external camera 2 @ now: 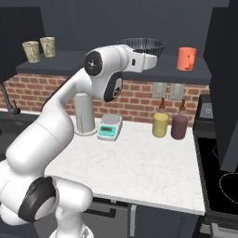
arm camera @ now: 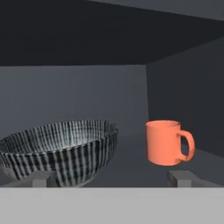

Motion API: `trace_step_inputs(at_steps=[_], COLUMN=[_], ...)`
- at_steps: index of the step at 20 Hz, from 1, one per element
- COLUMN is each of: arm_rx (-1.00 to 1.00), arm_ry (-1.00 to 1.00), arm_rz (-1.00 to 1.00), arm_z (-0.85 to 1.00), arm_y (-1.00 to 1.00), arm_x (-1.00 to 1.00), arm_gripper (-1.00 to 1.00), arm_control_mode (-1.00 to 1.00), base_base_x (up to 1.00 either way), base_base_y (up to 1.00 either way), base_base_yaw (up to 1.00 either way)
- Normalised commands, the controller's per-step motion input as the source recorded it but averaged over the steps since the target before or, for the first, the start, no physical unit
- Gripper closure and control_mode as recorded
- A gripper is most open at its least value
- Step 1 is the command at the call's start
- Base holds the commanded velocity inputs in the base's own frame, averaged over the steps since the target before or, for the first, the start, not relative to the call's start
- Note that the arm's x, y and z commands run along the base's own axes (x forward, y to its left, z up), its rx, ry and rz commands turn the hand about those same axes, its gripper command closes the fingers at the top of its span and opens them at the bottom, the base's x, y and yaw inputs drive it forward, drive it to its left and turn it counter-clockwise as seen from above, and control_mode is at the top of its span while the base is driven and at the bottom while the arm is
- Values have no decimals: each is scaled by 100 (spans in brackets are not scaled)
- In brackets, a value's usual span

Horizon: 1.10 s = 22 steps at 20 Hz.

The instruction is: Gather all objects into one cabinet and sort the glasses and bowls to opposite sides.

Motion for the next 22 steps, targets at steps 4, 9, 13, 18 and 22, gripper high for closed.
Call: trace_step_inputs(at_steps=[4,9,13,18,22], arm_rx=[0,0,0,0,0], arm_ry=[0,4,9,16,12], arm_rz=[0,9,12,9,9], arm_z=[0,0,0,0,-9], arm_y=[-53,-46,-43,-34,-39], arm_x=[-10,0,-4,0,0], arm_gripper=[-100,-100,-100,-100,-100], arm_control_mode=[-100,-100,-100,-100,-100], base_base_x=[0,0,0,0,0], base_base_y=[0,0,0,0,0], base_base_yaw=[0,0,0,0,0])
